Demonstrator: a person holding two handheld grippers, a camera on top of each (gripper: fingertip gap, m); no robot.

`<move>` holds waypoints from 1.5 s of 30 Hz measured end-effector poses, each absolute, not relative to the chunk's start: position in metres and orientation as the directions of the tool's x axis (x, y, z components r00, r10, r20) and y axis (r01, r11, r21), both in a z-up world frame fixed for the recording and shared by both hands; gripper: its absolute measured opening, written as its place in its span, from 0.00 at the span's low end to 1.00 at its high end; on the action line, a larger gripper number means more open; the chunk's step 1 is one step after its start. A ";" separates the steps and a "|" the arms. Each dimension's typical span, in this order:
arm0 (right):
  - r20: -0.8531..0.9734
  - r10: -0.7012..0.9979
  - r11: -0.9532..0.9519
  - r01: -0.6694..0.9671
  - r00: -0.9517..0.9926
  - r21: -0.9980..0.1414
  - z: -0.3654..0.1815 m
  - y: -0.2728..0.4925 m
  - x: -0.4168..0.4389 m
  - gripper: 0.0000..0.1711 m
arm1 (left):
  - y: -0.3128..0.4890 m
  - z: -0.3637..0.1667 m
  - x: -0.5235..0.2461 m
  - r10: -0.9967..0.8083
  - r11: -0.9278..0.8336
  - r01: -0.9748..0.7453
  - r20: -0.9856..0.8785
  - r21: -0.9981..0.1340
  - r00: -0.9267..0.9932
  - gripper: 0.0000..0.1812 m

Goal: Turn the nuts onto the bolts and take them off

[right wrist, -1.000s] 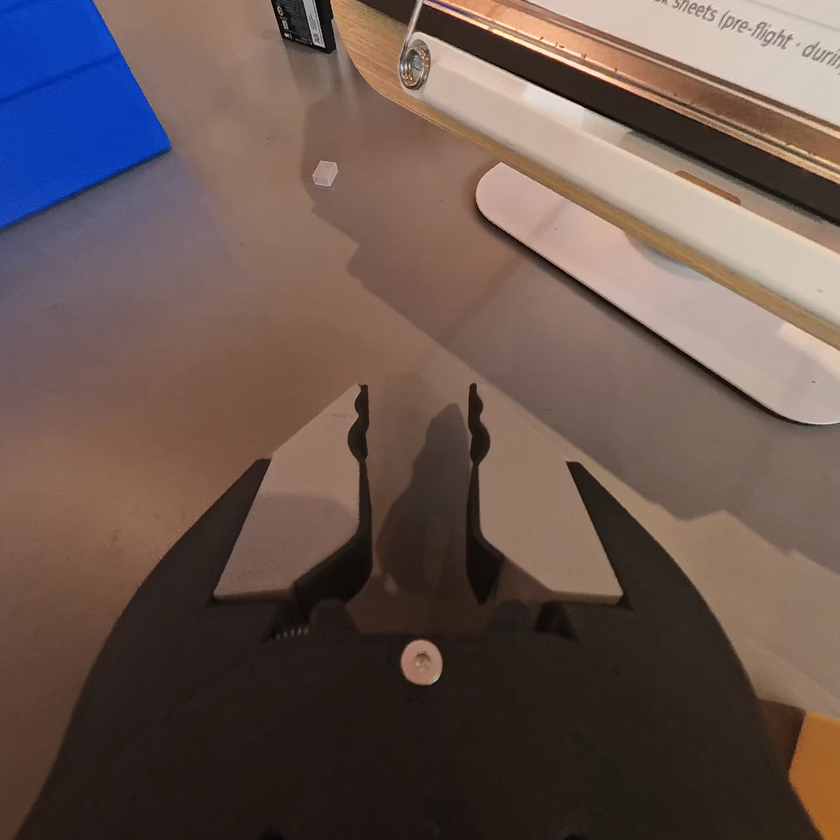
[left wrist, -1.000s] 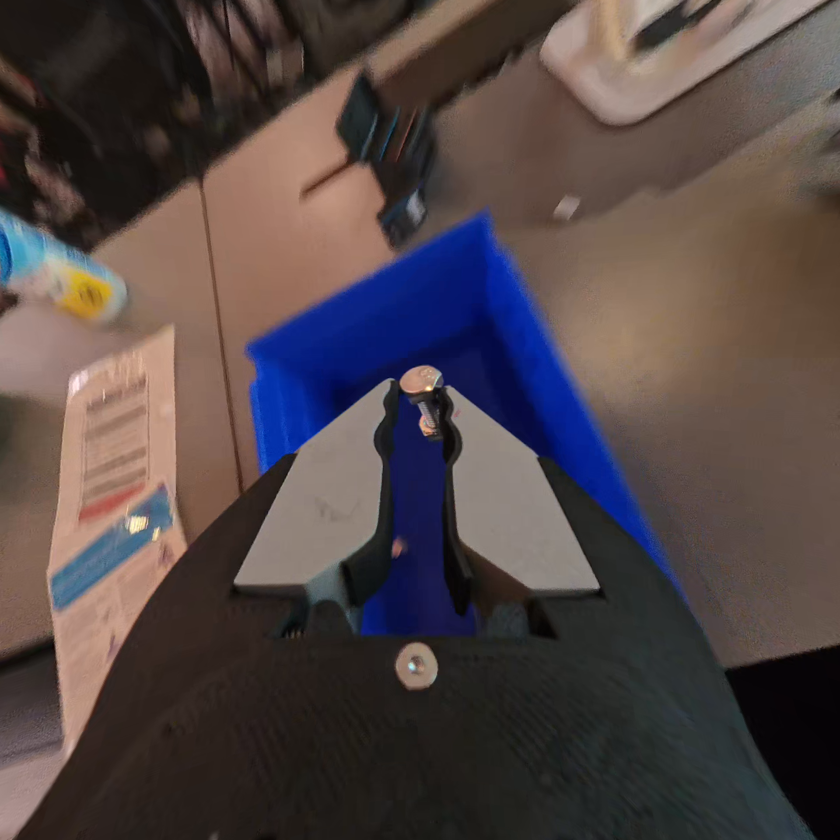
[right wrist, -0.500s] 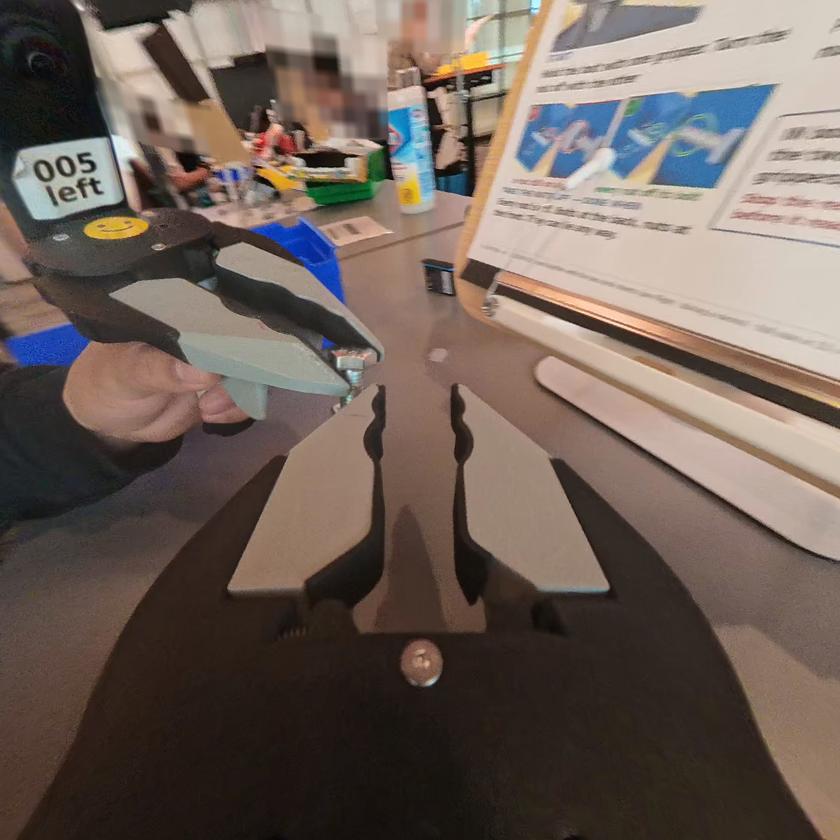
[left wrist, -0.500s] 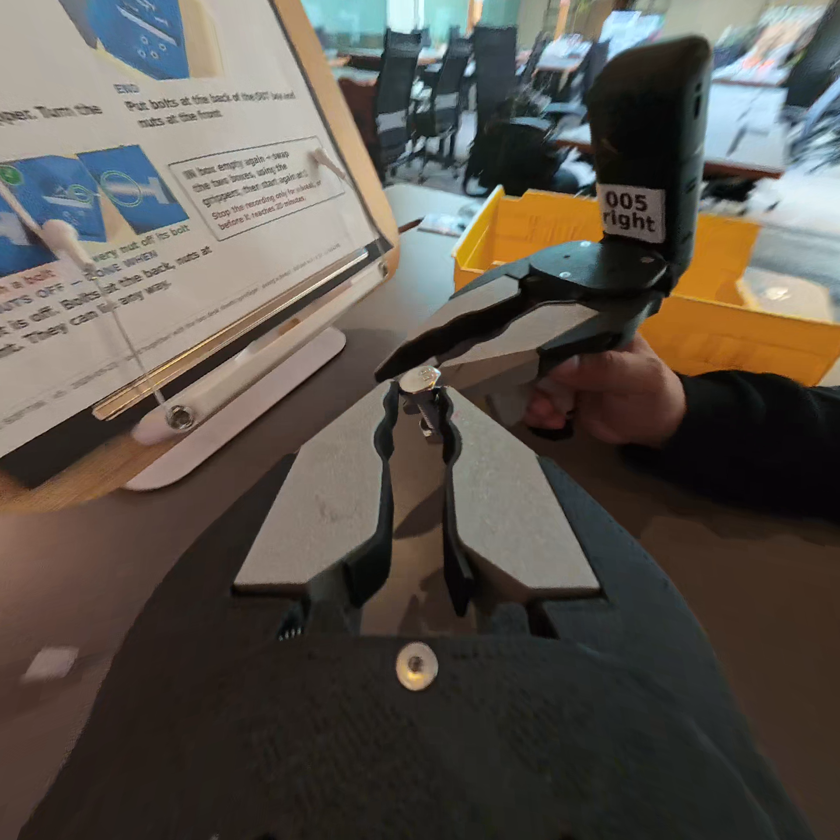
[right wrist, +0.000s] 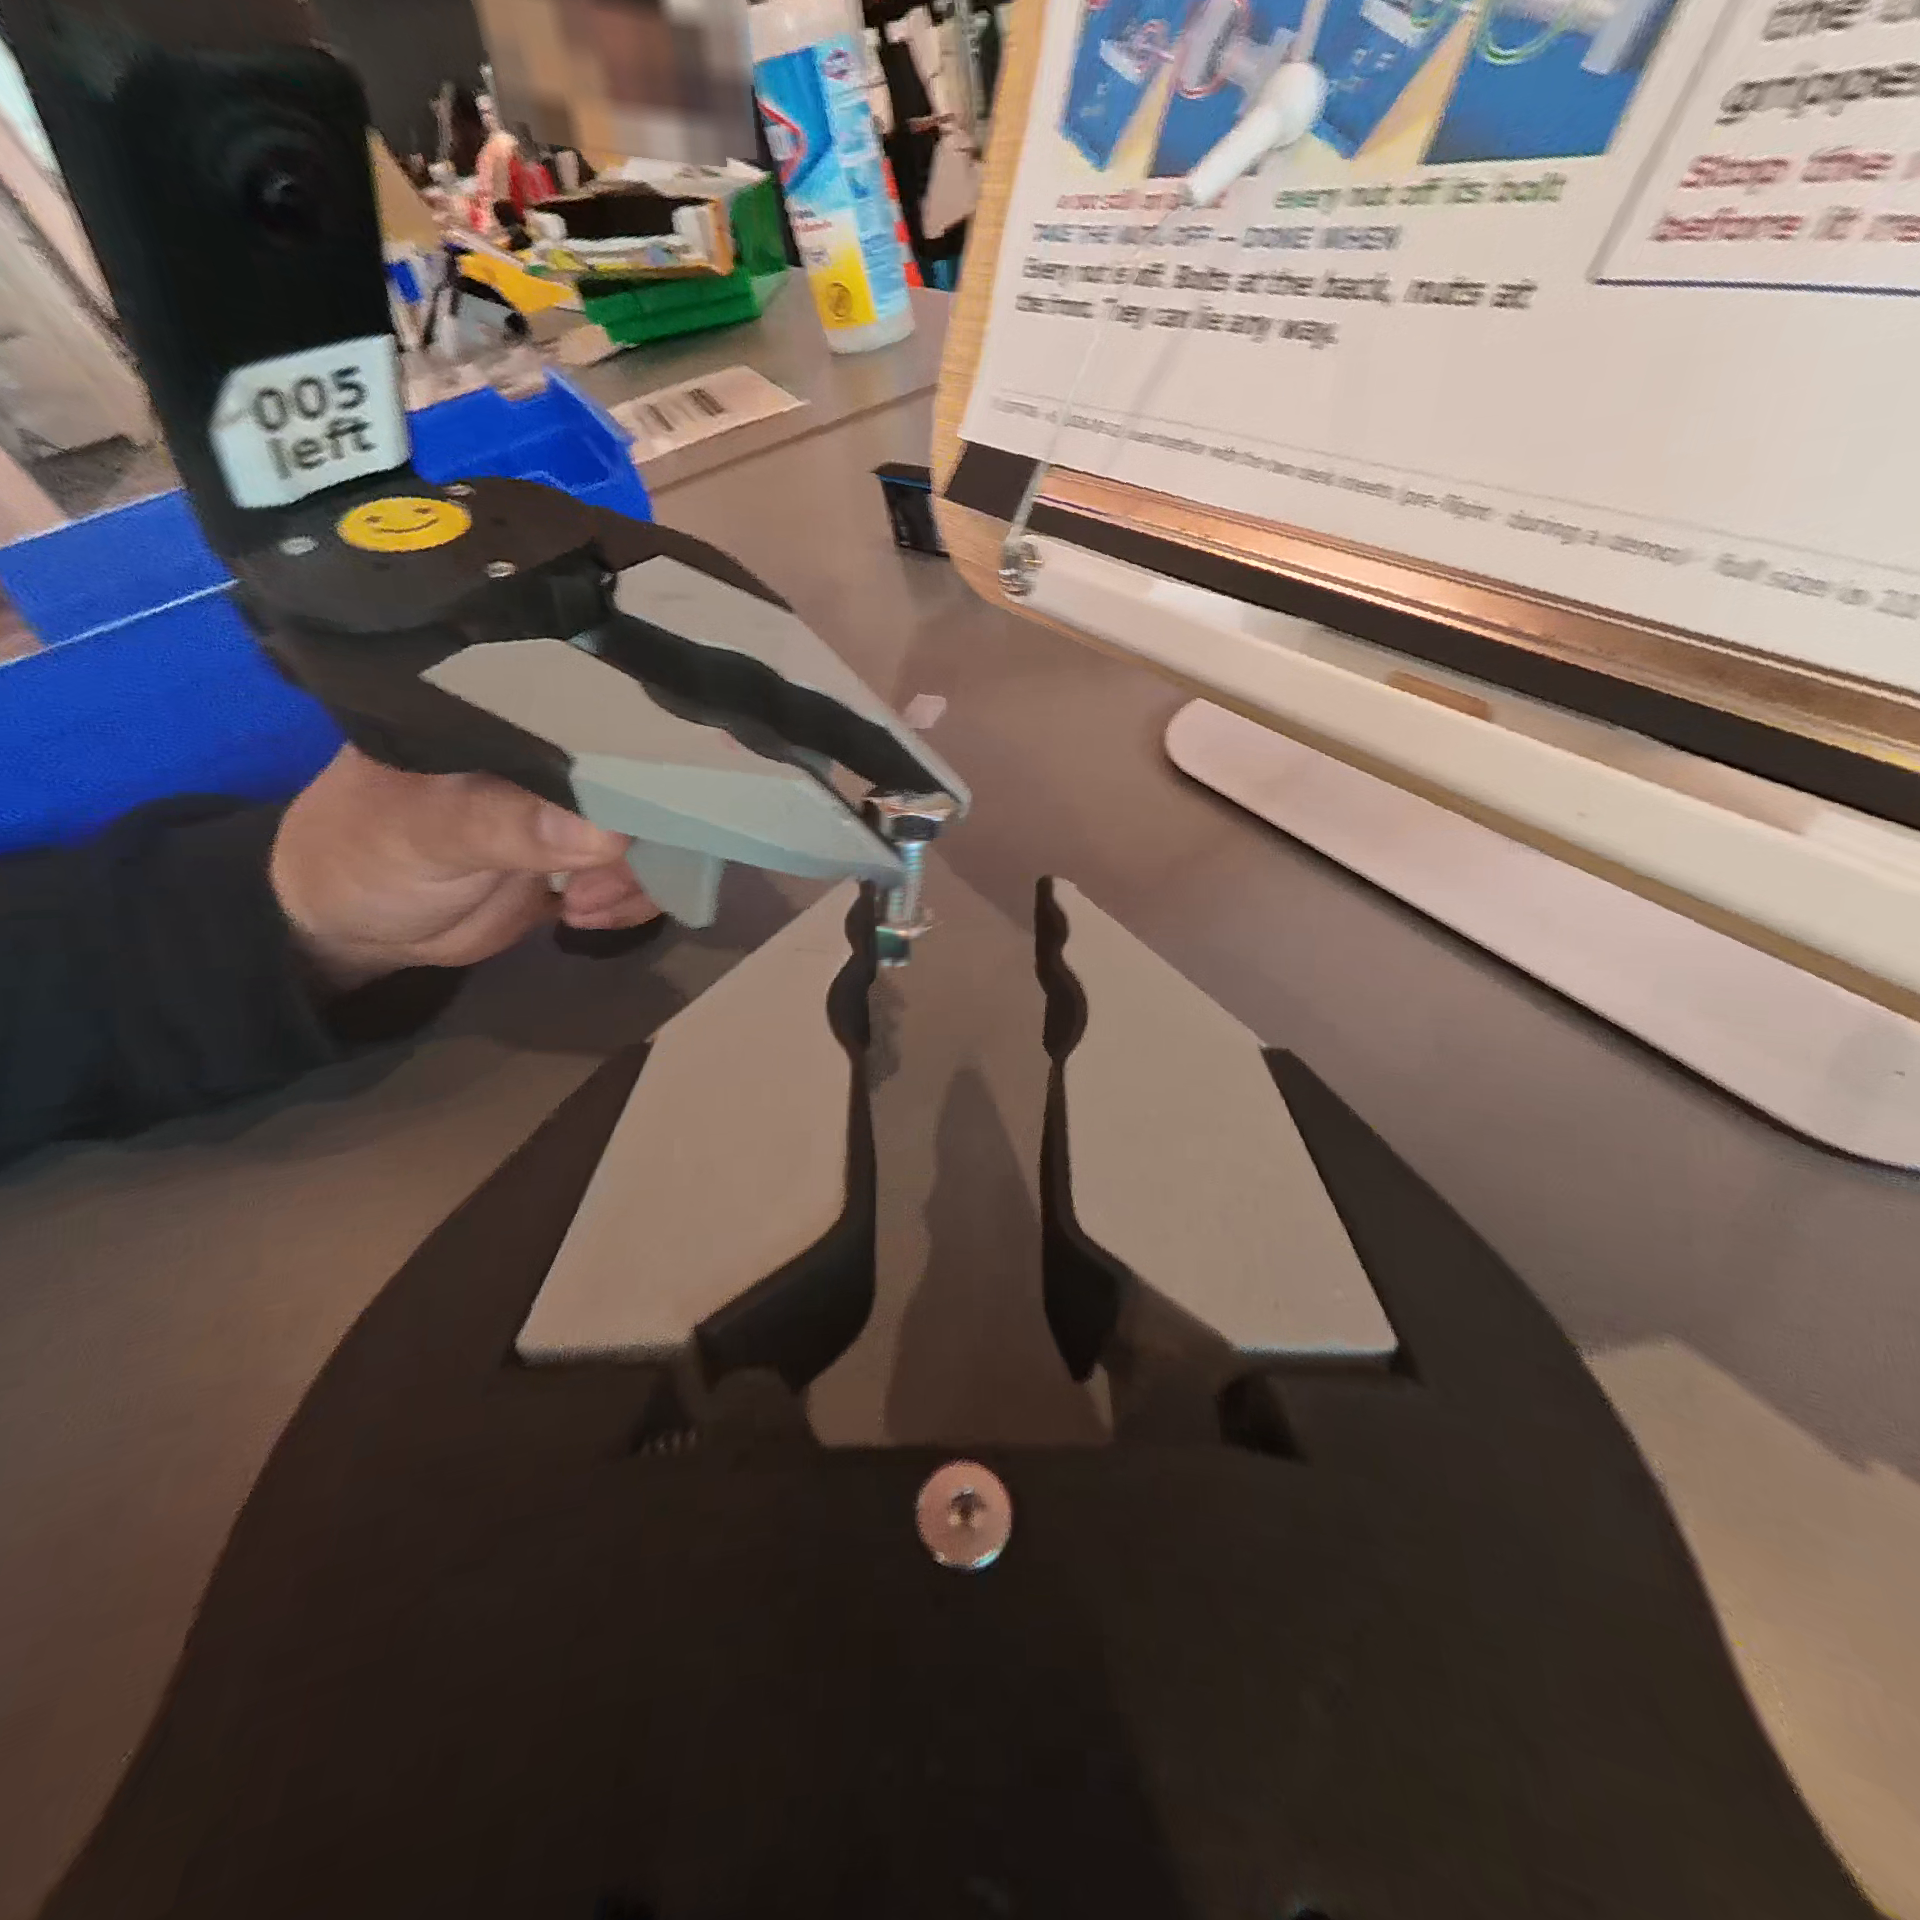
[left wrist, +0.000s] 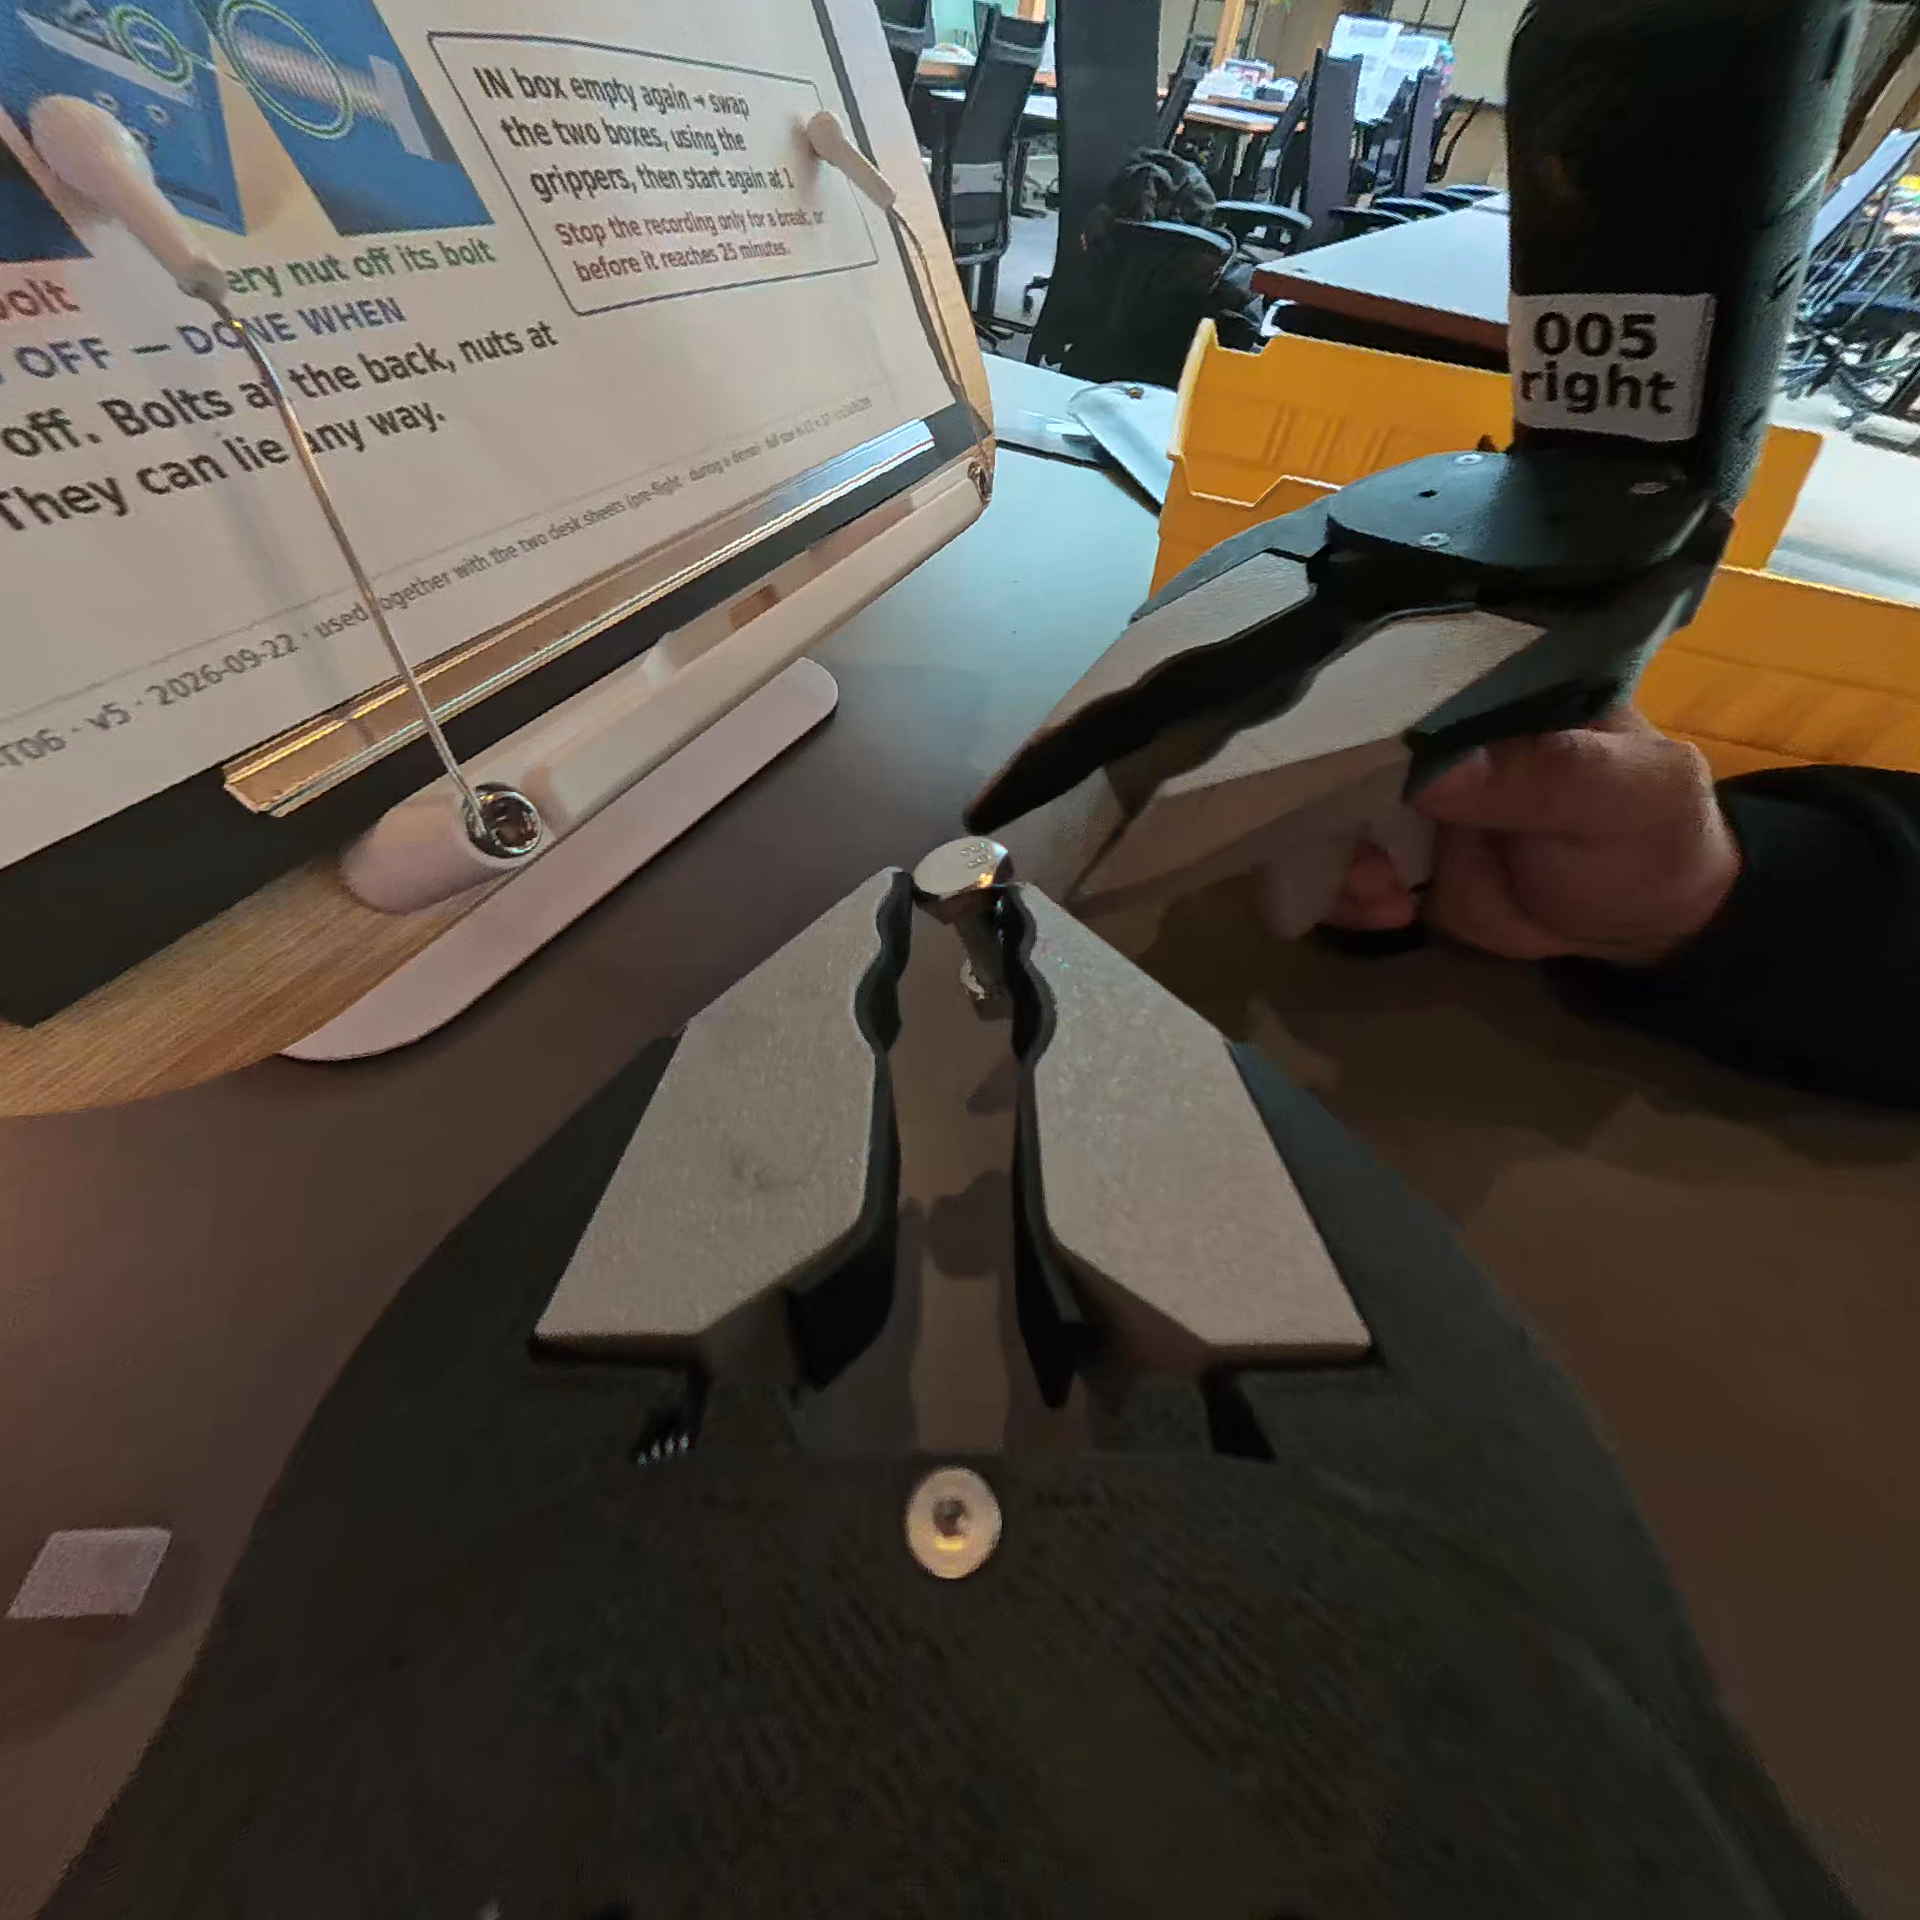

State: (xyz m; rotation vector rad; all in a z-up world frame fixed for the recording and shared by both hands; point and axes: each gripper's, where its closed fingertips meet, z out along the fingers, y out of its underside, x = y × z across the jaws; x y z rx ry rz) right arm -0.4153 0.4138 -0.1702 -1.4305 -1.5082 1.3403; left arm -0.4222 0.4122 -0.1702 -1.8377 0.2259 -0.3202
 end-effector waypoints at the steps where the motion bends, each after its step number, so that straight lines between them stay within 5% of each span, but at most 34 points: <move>1: -0.169 0.962 -0.101 0.296 -0.213 -0.950 -0.170 0.409 -0.415 0.18 | 0.411 -0.169 -0.424 -0.309 -0.279 0.011 0.101 -0.960 0.946 0.08; 4: -0.111 0.962 -0.029 0.310 -0.249 -0.950 -0.174 0.397 -0.413 0.19 | 0.407 -0.156 -0.422 -0.314 -0.231 0.029 0.103 -0.972 0.944 0.08; 9: -0.051 0.969 0.025 0.306 -0.240 -0.952 -0.173 0.388 -0.414 0.06 | 0.403 -0.142 -0.413 -0.346 -0.176 0.047 0.107 -0.983 0.932 0.08; 22: 0.066 0.981 0.115 0.268 -0.183 -0.957 -0.166 0.390 -0.415 0.05 | 0.402 -0.140 -0.410 -0.444 -0.217 0.291 0.359 -0.932 0.821 0.07; 27: 0.105 0.977 0.154 0.275 -0.186 -0.949 -0.170 0.387 -0.416 0.00 | 0.403 -0.148 -0.403 -0.442 -0.230 0.191 0.277 -0.954 0.853 0.04; 33: 0.068 0.983 0.116 0.296 -0.169 -0.948 -0.171 0.399 -0.412 0.08 | 0.405 -0.155 -0.403 -0.383 -0.209 0.003 0.085 -0.978 0.920 0.04; 45: -0.137 0.963 -0.090 0.202 -0.230 -0.975 -0.150 0.398 -0.407 0.13 | 0.406 -0.167 -0.397 -0.421 -0.281 0.064 0.183 -0.957 0.888 0.04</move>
